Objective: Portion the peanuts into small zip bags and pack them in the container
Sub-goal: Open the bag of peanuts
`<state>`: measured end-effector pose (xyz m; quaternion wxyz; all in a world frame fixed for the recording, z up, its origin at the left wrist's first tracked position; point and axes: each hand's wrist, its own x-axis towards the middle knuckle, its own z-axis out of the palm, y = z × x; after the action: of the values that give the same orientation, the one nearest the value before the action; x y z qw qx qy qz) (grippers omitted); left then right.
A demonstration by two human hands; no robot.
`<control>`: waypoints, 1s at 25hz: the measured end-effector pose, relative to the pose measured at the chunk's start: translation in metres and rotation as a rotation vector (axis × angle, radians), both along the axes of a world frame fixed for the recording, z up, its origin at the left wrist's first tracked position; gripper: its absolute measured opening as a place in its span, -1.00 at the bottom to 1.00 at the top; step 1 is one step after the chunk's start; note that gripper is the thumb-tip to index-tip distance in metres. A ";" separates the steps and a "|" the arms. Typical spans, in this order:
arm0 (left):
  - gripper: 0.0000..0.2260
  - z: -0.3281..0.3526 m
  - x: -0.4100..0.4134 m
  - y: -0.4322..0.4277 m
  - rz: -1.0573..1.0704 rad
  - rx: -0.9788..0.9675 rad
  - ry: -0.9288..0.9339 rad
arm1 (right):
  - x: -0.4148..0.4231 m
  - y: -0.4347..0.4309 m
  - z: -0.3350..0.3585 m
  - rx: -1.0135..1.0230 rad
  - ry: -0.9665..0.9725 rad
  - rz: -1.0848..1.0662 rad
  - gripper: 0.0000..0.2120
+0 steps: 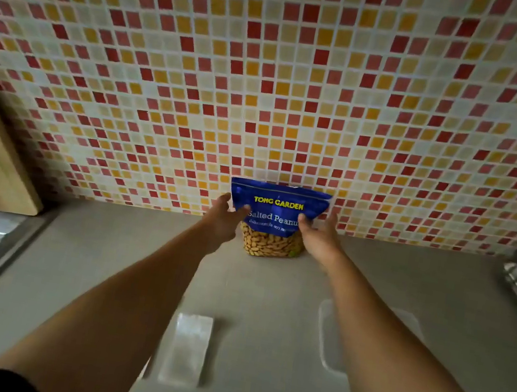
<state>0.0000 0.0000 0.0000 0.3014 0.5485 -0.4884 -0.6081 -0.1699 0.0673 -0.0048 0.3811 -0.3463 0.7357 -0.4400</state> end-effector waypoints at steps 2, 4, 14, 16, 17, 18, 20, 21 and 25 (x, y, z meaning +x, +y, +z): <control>-0.60 -0.005 -0.005 -0.004 -0.012 -0.033 0.067 | 0.001 -0.008 -0.006 -0.049 -0.039 -0.008 -0.42; -0.70 -0.016 -0.006 -0.006 0.014 -0.057 0.154 | 0.002 -0.010 -0.013 -0.103 -0.107 -0.055 -0.49; -0.76 -0.026 0.047 0.053 -0.148 -0.108 0.150 | 0.038 0.071 -0.031 -0.137 -0.202 -0.154 -0.76; -0.72 -0.029 0.056 0.064 -0.219 -0.114 0.161 | 0.041 0.084 -0.026 -0.105 -0.181 -0.152 -0.77; -0.70 -0.032 0.061 0.072 -0.259 -0.100 0.178 | 0.040 0.092 -0.027 -0.083 -0.173 -0.152 -0.77; -0.68 -0.031 0.062 0.075 -0.287 -0.095 0.178 | 0.038 0.093 -0.025 -0.071 -0.174 -0.149 -0.77; -0.64 -0.026 0.065 0.090 -0.318 -0.078 0.190 | 0.037 0.106 -0.025 -0.033 -0.179 -0.151 -0.78; -0.63 -0.022 0.065 0.096 -0.321 -0.084 0.188 | 0.037 0.110 -0.023 -0.019 -0.178 -0.144 -0.78; -0.66 -0.012 0.067 0.123 -0.300 -0.119 0.009 | 0.031 0.121 -0.016 0.029 -0.234 -0.094 -0.74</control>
<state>0.0670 0.1229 -0.0119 0.2414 0.4478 -0.5988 -0.6185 -0.1392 0.1886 -0.0210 0.4482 -0.2524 0.7078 -0.4841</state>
